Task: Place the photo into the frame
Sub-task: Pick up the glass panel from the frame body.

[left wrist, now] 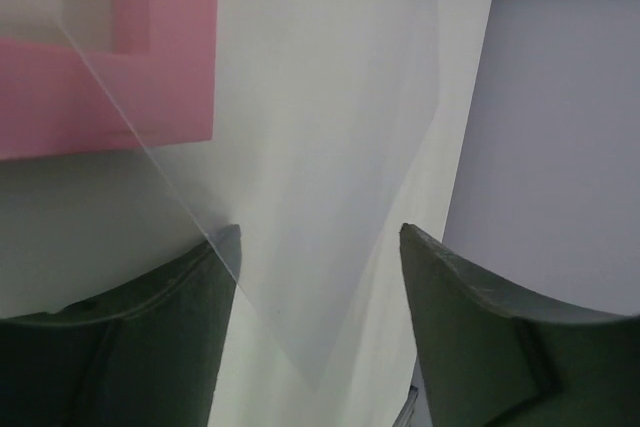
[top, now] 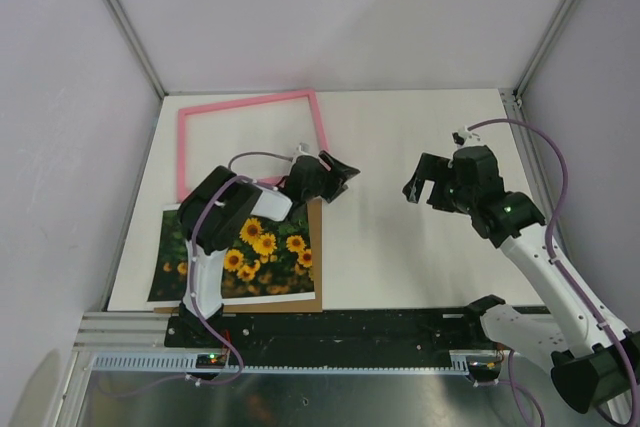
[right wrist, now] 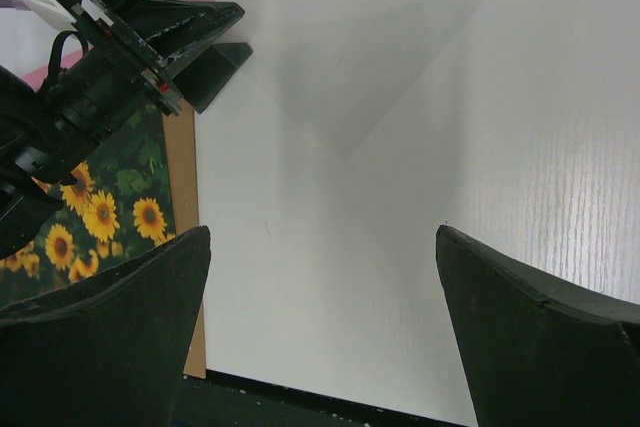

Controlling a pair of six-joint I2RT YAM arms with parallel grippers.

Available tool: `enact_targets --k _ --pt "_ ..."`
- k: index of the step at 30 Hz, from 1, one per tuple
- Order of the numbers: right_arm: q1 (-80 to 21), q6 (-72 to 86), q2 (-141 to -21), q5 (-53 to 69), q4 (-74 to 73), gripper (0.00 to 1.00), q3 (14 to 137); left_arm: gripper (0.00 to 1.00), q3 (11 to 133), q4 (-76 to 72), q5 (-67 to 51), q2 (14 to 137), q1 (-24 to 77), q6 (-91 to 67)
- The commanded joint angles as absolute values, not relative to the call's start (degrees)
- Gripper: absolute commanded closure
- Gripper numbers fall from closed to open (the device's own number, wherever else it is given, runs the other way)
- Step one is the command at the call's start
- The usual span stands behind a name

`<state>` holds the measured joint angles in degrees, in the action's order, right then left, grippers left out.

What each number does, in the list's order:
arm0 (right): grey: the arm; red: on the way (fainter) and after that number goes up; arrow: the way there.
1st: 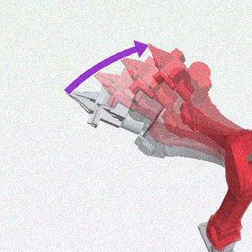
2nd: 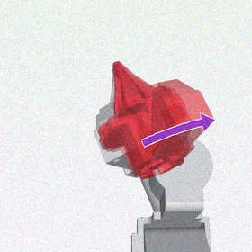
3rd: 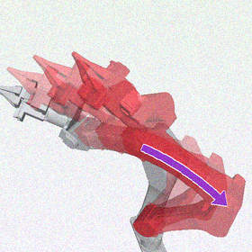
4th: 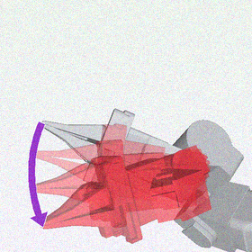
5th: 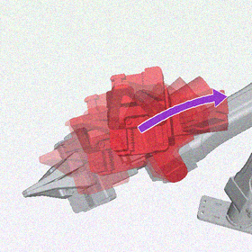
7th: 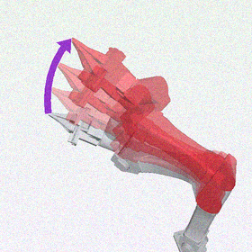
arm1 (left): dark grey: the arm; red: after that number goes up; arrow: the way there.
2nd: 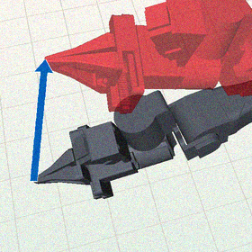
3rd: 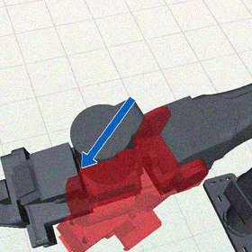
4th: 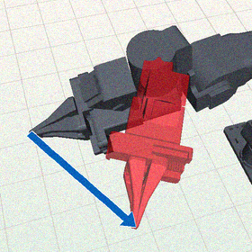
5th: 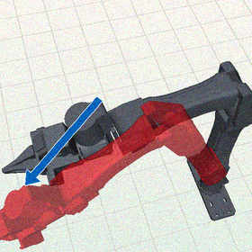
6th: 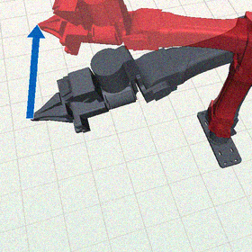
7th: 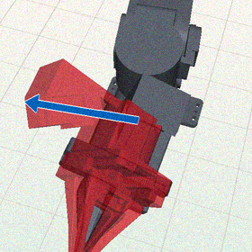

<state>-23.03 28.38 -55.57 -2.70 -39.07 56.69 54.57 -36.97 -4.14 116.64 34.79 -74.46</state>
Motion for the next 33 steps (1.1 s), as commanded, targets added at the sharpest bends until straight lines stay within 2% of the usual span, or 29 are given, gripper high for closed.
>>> enact_targets --k 1,5,10,14,22,27,33 --pt "-23.03 28.03 -54.07 -1.76 -38.35 0.01 55.72 0.34 55.78 -39.09 -0.31 118.18 36.17 -77.56" --pt "-23.03 27.85 -53.61 -1.77 -38.57 0.01 55.43 0.5 55.74 -41.0 1.44 119.1 36.63 -78.71" --pt "-23.03 27.54 -53.36 -2.32 -38.39 0.01 55.44 0.81 56.98 -41.81 0.73 118.62 36.72 -76.24" --pt "-22.72 27.47 -53.35 -2.72 -37.01 0.01 55.52 0.97 57.0 -41.21 -2.04 115.02 36.37 -71.42" --pt "-19.71 28.27 -55.01 -2.16 -32.05 0.01 57.29 1.0 56.85 -31.33 -14.36 101.39 30.91 -60.55" --pt "-16.63 28.15 -57.87 -1.05 -28.52 0.01 58.42 1.0 57.41 -16.9 -27.9 93.46 26.09 -52.81" --pt "-15.28 27.3 -62.6 3.29 -22.57 0.01 58.36 1.0 52.49 -5.82 -42.55 84.0 20.06 -44.43"
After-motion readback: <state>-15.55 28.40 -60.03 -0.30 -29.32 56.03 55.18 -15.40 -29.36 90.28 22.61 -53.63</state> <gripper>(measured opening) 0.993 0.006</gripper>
